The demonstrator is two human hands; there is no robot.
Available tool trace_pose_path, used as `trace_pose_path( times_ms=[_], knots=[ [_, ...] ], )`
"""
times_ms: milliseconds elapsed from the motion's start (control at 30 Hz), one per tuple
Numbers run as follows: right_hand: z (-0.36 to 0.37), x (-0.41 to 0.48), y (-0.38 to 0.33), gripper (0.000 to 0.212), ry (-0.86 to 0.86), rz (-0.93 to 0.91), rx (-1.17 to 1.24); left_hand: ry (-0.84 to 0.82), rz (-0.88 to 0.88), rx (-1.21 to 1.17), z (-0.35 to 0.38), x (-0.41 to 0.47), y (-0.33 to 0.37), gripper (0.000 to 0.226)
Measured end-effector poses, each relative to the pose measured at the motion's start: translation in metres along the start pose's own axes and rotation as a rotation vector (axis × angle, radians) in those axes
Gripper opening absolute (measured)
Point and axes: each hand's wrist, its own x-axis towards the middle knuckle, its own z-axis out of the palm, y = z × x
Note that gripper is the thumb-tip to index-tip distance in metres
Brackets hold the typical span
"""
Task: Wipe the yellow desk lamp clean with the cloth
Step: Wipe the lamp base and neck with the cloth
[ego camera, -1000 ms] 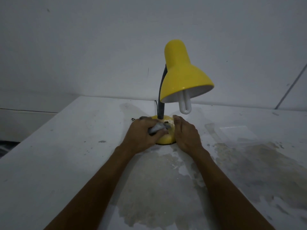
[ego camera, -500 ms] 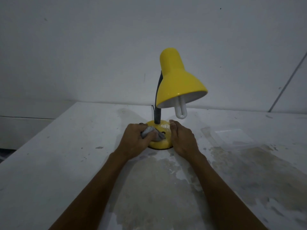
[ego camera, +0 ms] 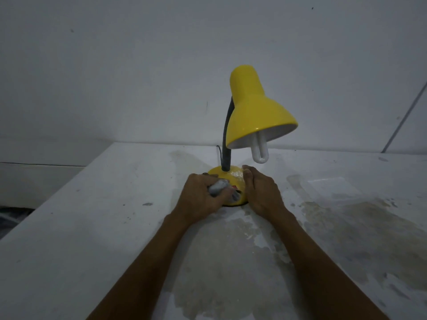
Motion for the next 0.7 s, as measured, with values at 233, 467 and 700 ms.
trace_pose_path(
  times_ms=[233, 467, 700],
  knots=[
    [-0.001, -0.001, 0.0, 0.047, -0.02, 0.006, 0.0, 0.21, -0.203, 0.14, -0.031, -0.003, -0.033, 0.014],
    [0.001, 0.0, -0.001, 0.047, 0.004, -0.001, -0.009, 0.01, -0.045, 0.141, 0.004, 0.0, -0.012, 0.054],
    [0.0, 0.0, 0.001, 0.048, -0.018, -0.007, -0.011, 0.132, -0.012, 0.187, -0.019, 0.001, -0.016, 0.024]
  ],
)
